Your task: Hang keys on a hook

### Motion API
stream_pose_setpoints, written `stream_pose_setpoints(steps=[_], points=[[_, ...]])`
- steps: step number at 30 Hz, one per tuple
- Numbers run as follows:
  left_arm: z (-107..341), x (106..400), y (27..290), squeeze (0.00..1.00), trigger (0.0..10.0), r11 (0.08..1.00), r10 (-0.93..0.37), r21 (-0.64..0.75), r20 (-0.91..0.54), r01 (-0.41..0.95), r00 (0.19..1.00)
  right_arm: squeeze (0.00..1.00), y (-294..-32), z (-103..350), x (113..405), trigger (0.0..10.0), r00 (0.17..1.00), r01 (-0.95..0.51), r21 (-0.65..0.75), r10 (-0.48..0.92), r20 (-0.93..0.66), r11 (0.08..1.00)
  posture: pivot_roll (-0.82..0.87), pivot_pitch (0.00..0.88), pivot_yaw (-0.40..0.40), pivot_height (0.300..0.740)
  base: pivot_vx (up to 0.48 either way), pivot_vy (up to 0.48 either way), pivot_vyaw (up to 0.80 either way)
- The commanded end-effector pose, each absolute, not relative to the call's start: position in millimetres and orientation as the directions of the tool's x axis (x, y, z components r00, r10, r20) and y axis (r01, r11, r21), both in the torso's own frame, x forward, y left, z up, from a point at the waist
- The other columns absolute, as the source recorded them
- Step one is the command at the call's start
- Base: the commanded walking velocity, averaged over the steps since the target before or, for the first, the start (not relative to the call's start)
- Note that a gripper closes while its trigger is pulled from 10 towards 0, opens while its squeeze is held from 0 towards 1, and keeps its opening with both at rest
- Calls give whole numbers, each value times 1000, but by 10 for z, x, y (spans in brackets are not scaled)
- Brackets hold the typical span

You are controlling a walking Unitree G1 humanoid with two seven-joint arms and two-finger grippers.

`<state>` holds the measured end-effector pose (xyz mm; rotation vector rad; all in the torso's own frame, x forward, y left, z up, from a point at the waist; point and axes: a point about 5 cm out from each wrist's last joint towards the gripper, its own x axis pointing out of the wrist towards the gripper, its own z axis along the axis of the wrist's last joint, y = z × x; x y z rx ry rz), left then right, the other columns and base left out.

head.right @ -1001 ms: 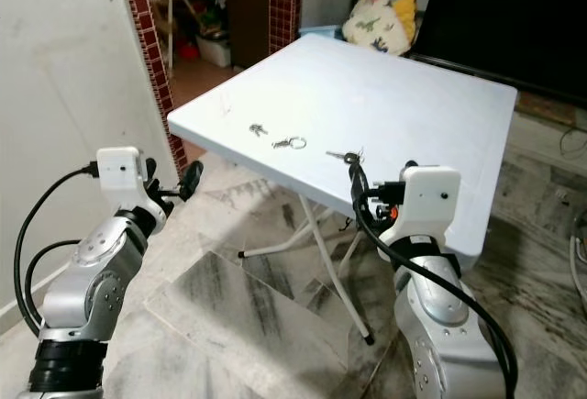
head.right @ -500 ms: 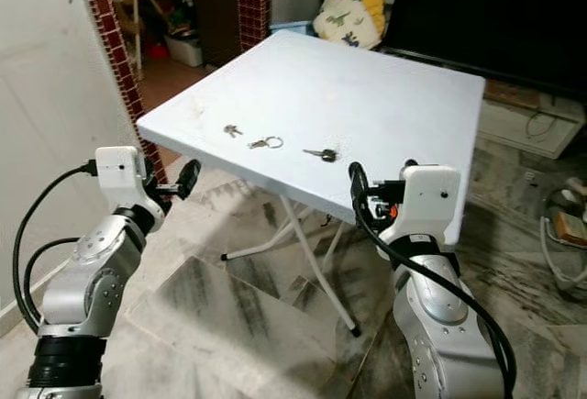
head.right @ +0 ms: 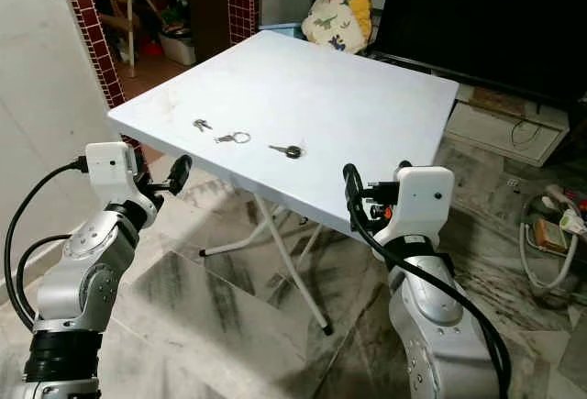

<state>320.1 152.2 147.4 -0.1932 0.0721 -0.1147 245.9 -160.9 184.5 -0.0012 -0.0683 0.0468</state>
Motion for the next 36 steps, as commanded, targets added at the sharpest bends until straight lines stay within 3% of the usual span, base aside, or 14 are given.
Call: stream_pose_setpoints(steps=[1,19,23,25,29,36], points=[[1545,3237,1542,0,10000,983,-100,-162,-40,92,994,0,-1587,1919,2462,10000,992,-64,-3,64,105,998,-11,0,-34,740,0,0,0],[1509,3182,1647,0,10000,994,-68,-93,-40,64,997,0,-1448,1909,2500,10000,988,-131,137,118,104,982,22,0,-43,740,0,0,0],[1502,3163,1663,0,10000,995,-66,-80,-43,62,997,0,-1395,1894,2505,10000,983,-163,122,150,106,979,23,0,-42,740,0,0,0],[1496,3138,1676,0,10000,995,-68,-82,-43,64,997,0,-1386,1876,2504,10000,986,-136,36,131,104,990,25,0,-40,740,0,0,0],[1459,3076,1690,0,10000,996,-60,-74,-46,57,997,0,-1344,1831,2473,10000,978,-201,68,197,67,977,26,0,-36,740,0,0,0],[1362,2962,1695,0,10000,996,-61,-77,-75,56,995,0,-1384,1793,2445,10000,979,-197,75,192,72,977,27,0,-35,740,0,0,0]])
